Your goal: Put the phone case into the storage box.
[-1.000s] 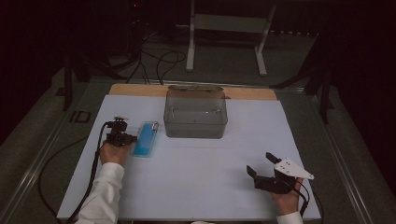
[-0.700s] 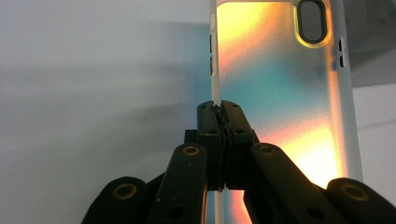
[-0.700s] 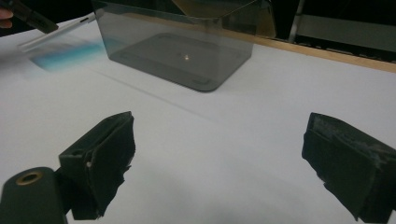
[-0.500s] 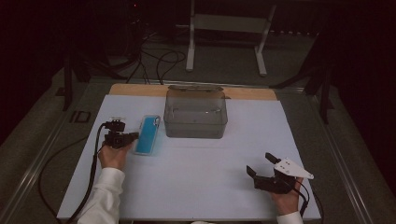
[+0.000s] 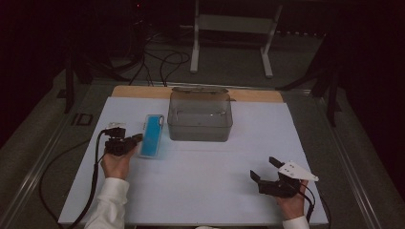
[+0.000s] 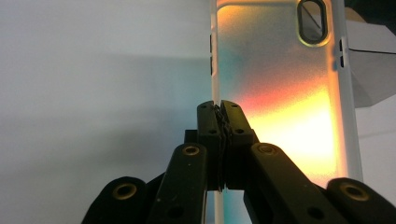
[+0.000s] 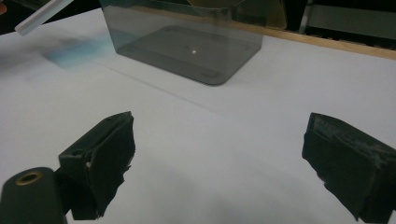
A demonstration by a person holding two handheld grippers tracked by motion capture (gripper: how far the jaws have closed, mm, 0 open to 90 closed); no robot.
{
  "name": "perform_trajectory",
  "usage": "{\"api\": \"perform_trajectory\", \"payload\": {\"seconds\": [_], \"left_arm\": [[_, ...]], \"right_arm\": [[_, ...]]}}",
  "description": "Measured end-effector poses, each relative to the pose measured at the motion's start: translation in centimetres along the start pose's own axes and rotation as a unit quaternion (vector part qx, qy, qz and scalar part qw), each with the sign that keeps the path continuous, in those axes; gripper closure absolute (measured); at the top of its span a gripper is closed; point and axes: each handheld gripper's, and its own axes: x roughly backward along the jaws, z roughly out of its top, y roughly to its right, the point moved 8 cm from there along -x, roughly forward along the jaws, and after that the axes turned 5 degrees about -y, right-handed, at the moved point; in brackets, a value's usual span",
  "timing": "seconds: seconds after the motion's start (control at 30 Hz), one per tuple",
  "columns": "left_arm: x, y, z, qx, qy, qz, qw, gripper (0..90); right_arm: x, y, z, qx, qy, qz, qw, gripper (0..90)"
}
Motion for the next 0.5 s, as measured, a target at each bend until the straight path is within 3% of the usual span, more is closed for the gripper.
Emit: {"api": "perform_trajectory", "payload": {"seconds": [0.17,0.5], "left_arm": [[0.9,0.6,-0.3,-0.004,0.029,-0.005,0.9995,89.1],[1.7,1.3,-0.7,-0.021,0.063,-0.001,0.9978,89.0]], "right_arm": [[-0.2,-0.1,0.0,-0.001,-0.002,0.004,1.0000,9.1],[-0.4,-0.5,0.0,0.000,-0.005,0.012,0.9999,9.1]]}}
